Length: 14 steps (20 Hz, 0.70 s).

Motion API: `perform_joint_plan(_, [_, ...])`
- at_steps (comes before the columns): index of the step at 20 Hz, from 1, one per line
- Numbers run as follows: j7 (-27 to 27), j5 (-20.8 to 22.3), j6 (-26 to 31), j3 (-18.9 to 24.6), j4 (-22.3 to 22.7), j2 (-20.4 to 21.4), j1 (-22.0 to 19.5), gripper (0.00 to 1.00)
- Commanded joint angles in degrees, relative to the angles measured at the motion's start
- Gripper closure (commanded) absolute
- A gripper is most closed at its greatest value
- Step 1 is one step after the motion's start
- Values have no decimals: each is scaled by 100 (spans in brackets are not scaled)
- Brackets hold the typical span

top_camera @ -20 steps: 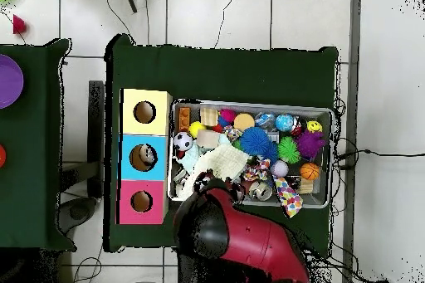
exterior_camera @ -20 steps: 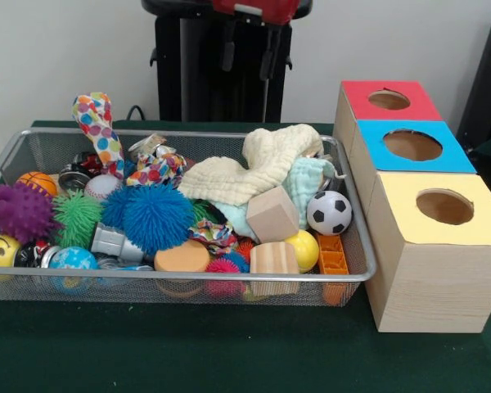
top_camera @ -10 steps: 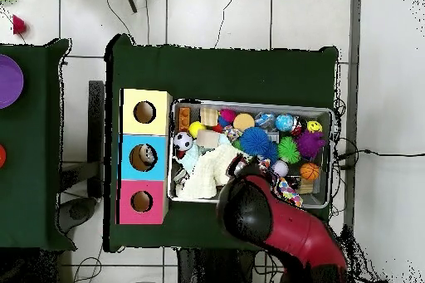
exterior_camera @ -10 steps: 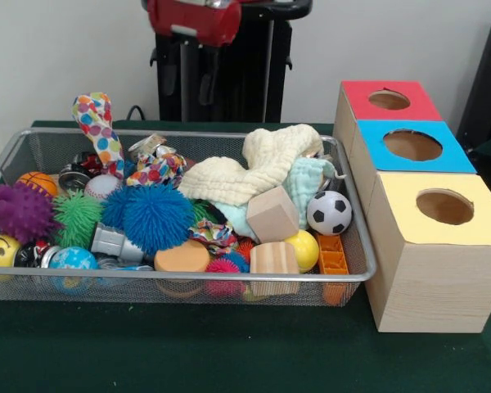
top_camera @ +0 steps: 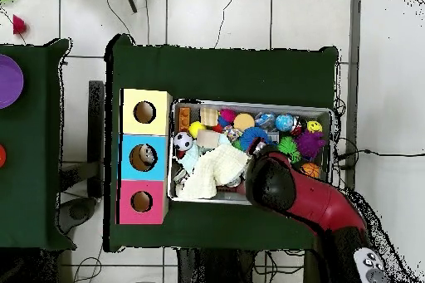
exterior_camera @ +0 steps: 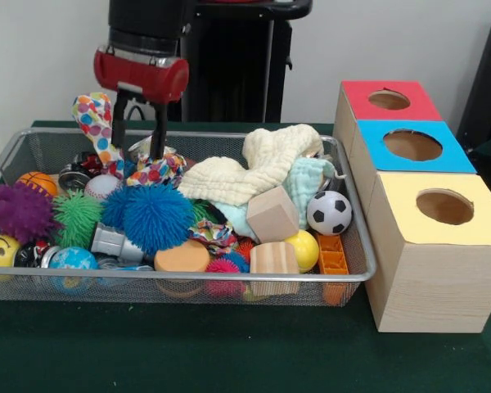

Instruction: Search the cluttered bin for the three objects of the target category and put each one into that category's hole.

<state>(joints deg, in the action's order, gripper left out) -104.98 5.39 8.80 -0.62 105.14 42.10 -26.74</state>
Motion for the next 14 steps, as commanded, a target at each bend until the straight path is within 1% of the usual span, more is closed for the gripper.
perform_joint_plan(1, [562,483,469,905,-1283,-851,-109,0])
perform_joint_plan(2, [559,499,563,924,-1417,-938,-82,0])
perform_joint_plan(6, [522,607,645,1005,-1828,-1208,24,0])
perform_joint_plan(10, [448,722,631,931,-2272,-1472,194,0])
perform_joint_plan(14, [753,905,733,1186,-2792,-1875,0,0])
